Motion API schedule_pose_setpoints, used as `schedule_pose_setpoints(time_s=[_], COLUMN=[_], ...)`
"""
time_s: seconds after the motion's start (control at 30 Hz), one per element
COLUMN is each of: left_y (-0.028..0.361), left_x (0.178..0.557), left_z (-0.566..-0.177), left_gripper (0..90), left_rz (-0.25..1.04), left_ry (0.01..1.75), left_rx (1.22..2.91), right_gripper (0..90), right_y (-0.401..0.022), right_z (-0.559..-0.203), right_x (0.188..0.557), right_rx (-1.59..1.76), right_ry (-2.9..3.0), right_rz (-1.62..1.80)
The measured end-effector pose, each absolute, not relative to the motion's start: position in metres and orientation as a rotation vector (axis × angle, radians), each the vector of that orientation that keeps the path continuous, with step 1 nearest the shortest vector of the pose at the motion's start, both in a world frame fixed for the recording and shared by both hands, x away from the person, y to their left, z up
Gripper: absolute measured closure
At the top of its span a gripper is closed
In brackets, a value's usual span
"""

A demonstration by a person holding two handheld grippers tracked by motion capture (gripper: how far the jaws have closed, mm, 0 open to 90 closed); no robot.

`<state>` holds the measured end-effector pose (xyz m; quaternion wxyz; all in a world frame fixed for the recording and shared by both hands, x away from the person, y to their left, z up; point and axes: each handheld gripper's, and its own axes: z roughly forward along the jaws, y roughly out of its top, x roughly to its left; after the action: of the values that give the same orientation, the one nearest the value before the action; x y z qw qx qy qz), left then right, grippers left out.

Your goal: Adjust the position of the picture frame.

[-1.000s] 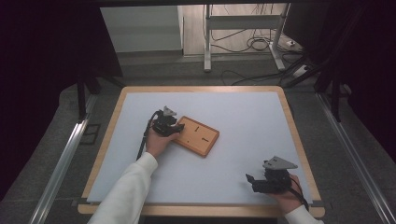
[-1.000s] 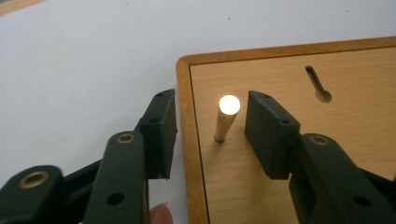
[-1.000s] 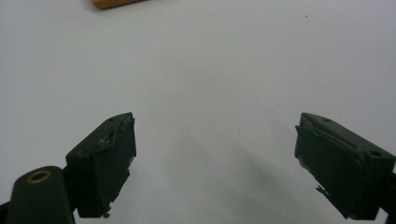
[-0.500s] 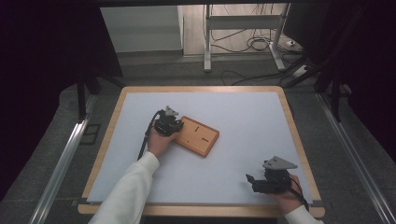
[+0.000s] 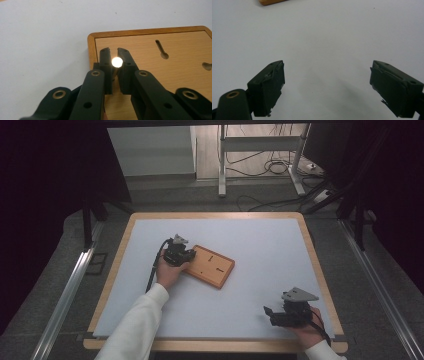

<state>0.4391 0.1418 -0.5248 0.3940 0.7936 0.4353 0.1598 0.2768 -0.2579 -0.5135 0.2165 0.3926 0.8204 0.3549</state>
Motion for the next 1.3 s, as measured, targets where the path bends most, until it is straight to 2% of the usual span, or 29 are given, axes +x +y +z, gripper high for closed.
schedule_pose_setpoints(time_s=[0.6, 1.3], left_y=[0.137, 0.112], left_x=[0.422, 0.379], left_z=[-0.521, -0.511], left_gripper=[82.5, 81.2], left_rz=[0.375, 0.275], left_ry=[1.009, 0.816], left_rx=[2.029, 2.052], right_gripper=[12.7, 12.7], right_y=[-0.258, -0.257], right_z=[-0.513, -0.513], right_x=[0.277, 0.276], right_rx=[1.102, 1.100], right_ry=[2.270, 2.277], right_rz=[0.976, 0.970])
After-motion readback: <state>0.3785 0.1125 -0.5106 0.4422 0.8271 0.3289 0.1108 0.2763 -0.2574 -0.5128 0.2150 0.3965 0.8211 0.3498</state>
